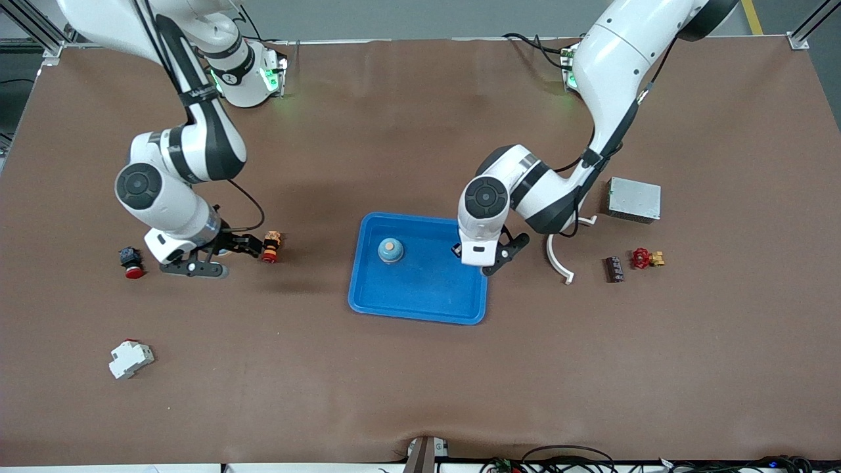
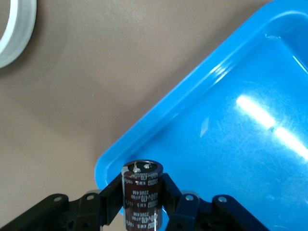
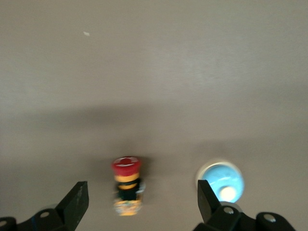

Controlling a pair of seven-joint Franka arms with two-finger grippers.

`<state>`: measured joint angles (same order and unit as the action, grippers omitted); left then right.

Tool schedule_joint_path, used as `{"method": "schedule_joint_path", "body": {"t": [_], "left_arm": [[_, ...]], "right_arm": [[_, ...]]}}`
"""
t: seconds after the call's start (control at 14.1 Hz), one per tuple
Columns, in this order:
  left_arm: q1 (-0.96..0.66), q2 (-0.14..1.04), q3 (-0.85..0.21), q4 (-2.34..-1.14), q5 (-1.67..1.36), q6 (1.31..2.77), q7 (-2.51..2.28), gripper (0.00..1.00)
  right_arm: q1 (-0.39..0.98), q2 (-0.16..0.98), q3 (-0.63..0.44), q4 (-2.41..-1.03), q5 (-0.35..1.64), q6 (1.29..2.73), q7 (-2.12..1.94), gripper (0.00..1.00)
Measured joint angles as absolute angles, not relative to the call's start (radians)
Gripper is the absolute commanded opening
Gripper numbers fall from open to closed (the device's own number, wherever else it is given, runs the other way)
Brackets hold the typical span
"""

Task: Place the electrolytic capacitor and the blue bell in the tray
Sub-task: 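Move the right gripper to the second bell while the left gripper lowers the capacitor, then grasp the second bell with the right gripper while the left gripper releases the capacitor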

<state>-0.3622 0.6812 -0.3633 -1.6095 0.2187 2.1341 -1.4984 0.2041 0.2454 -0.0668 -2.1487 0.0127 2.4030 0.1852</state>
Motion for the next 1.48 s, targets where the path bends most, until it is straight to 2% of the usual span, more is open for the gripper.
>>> {"method": "schedule_joint_path", "body": {"t": [0.35,0.71,1.2,1.27,1.34,1.48], "left_arm": [[-0.397,0.712,-0.363,-1.609,0.219,2.199,-1.611,0.0],[-0.397,0.746,-0.35,-1.609,0.219,2.209,-1.616,0.0],[-0.396,0.772,-0.332,-1.609,0.22,2.219,-1.616,0.0],[-0.396,0.773,-0.332,-1.609,0.22,2.219,-1.616,0.04],[-0.396,0.773,-0.332,-1.609,0.22,2.219,-1.616,0.12],[-0.396,0.774,-0.332,-1.608,0.22,2.219,-1.616,0.64]], "right_arm": [[0.082,0.243,-0.065,-2.278,0.013,2.572,-0.01,1.0],[0.064,0.244,-0.059,-2.393,0.013,2.729,-0.035,1.0],[0.06,0.248,-0.059,-2.43,0.013,2.751,-0.035,1.0],[0.058,0.25,-0.059,-2.431,0.013,2.752,-0.035,1.0],[0.057,0.256,-0.059,-2.431,0.013,2.756,-0.035,1.0],[0.054,0.278,-0.059,-2.433,0.013,2.779,-0.035,1.0]]}}
